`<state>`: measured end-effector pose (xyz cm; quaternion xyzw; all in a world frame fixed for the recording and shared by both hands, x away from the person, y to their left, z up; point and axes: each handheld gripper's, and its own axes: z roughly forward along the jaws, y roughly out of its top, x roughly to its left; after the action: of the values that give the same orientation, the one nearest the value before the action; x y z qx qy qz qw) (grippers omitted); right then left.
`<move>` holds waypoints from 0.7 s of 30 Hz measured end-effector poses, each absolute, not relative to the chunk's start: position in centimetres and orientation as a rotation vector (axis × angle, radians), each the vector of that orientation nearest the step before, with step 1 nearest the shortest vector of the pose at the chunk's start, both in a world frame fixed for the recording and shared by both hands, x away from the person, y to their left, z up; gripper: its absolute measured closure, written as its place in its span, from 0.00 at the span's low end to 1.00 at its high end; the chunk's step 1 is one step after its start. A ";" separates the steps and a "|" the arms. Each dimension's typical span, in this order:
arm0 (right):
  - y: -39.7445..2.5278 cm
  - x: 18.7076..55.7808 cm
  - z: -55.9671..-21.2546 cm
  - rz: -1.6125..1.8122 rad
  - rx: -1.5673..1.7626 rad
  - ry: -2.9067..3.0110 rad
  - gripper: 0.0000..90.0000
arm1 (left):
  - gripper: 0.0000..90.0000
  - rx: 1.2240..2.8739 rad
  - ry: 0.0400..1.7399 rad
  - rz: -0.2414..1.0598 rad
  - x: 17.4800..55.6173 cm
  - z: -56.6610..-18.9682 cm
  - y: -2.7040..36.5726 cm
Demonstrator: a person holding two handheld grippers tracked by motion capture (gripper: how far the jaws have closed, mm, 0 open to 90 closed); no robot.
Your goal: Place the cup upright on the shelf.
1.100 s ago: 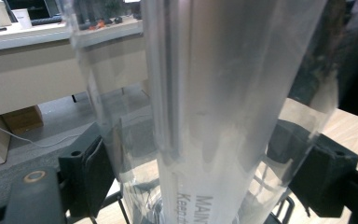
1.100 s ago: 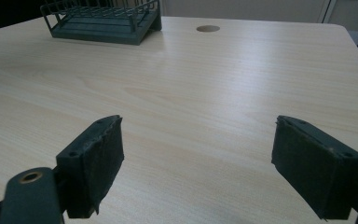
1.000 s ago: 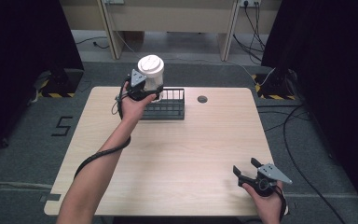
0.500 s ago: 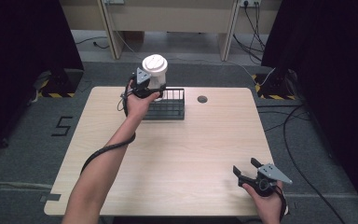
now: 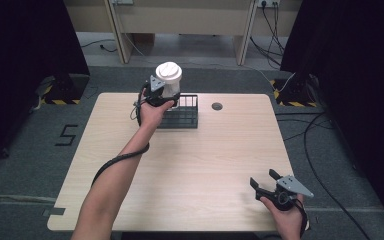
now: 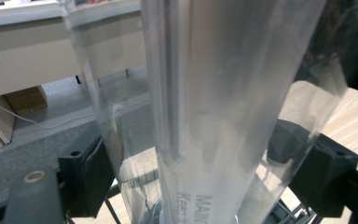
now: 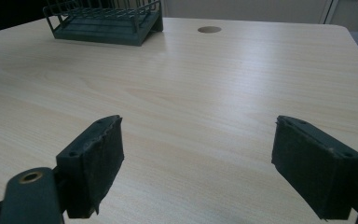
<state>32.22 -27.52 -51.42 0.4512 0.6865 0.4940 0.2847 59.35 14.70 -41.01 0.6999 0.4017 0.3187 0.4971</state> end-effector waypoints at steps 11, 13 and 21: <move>-27.5 32.2 -51.4 1.322 1.204 1.836 0.19 | 0.20 1.716 1.034 0.747 59.9 -42.7 15.0; -27.5 32.2 -51.4 1.322 1.203 1.837 0.19 | 0.20 1.718 1.039 0.744 59.9 -42.8 15.0; -27.5 32.2 -51.4 1.322 1.204 1.837 0.19 | 0.20 1.732 1.063 0.729 60.0 -43.8 14.8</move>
<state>32.20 -27.54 -51.42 0.4501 0.6868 0.4944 0.2850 60.05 14.85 -43.79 0.7072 0.4343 0.2976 0.4719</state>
